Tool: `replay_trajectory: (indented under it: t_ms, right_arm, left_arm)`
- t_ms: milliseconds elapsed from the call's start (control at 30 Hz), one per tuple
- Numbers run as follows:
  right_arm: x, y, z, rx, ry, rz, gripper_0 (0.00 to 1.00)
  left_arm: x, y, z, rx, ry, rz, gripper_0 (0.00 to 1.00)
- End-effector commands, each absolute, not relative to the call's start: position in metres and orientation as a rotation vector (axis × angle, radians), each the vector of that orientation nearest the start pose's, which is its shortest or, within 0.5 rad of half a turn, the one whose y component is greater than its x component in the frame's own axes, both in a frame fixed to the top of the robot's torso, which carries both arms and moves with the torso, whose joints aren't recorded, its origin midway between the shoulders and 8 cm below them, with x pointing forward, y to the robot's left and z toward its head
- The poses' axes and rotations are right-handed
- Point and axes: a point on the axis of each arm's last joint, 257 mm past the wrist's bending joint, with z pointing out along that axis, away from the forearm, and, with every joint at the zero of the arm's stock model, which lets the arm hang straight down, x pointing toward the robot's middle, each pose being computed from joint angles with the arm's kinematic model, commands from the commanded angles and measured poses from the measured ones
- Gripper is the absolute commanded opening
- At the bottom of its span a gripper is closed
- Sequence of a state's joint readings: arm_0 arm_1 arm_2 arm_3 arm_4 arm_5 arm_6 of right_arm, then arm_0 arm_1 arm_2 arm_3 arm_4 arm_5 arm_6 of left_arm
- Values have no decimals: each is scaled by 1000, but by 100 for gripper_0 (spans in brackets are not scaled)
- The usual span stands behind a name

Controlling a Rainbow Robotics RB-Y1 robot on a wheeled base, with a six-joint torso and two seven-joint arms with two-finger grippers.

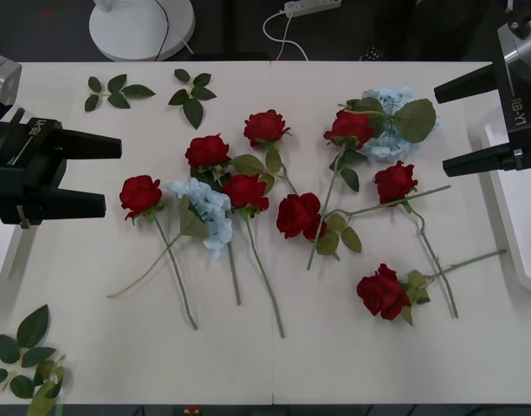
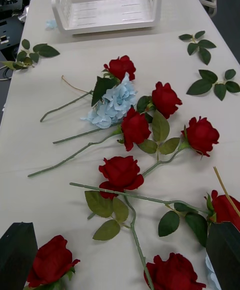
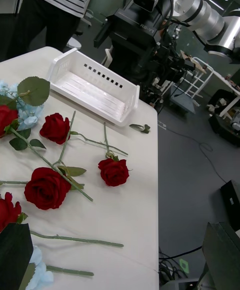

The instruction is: Place the red flowers into the right box and the blue flowers into the left box. If a person shows an open palm, hand one flower to the person first, then continue sorting.

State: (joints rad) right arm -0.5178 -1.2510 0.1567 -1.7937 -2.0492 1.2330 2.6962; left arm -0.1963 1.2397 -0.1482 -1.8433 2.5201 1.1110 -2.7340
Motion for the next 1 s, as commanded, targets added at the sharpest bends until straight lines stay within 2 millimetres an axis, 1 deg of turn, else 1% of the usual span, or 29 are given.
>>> replay_trajectory:
  t_ms: [33, 133, 167, 233, 300, 367, 400, 500, 600, 633, 667, 733, 800, 833, 867, 900, 933, 1000]
  right_arm:
    - [409, -187, -40, -1621, 1543, 463, 100]
    - [411, -191, -36, -1632, 1544, 429, 100]
    - [412, -189, -32, -1634, 1533, 419, 100]
    - [415, -186, -28, -1627, 1532, 416, 100]
    - [418, -185, -29, -1551, 1628, 456, 100]
    - [419, -186, -36, -1485, 1728, 484, 100]
    - [419, -187, -43, -1434, 1813, 499, 100]
    - [419, -193, -55, -1320, 1974, 543, 100]
    - [420, -198, -68, -1122, 2170, 608, 100]
    - [421, -199, -70, -1086, 2201, 608, 100]
    - [422, -202, -77, -1030, 2257, 605, 100]
    - [426, -209, -87, -971, 2324, 573, 100]
    - [430, -216, -101, -915, 2398, 524, 100]
    - [431, -217, -104, -902, 2412, 509, 100]
    - [435, -221, -112, -848, 2452, 481, 100]
    - [437, -222, -116, -824, 2468, 469, 100]
    - [440, -228, -121, -772, 2498, 443, 100]
    - [445, -240, -141, -684, 2566, 378, 100]
  left_arm:
    - [335, 162, -51, 1133, 1603, -1173, 100]
    - [331, 167, -38, 1110, 1592, -1228, 100]
    - [332, 171, -31, 1094, 1591, -1243, 100]
    - [335, 178, -25, 1087, 1602, -1236, 100]
    - [338, 186, -21, 1087, 1614, -1215, 100]
    - [340, 189, -17, 1099, 1612, -1187, 100]
    - [343, 191, -15, 1081, 1646, -1181, 100]
    - [351, 200, -17, 1017, 1757, -1171, 100]
    - [359, 212, -20, 869, 1918, -1193, 100]
    - [361, 214, -22, 844, 1946, -1196, 100]
    - [364, 218, -26, 794, 2001, -1190, 100]
    - [370, 223, -31, 723, 2069, -1179, 100]
    - [378, 230, -41, 633, 2156, -1154, 100]
    - [379, 232, -43, 605, 2177, -1150, 100]
    - [384, 237, -50, 546, 2228, -1127, 100]
    - [386, 239, -53, 526, 2247, -1115, 100]
    - [388, 243, -58, 492, 2278, -1096, 100]
    - [393, 251, -71, 405, 2353, -1044, 100]
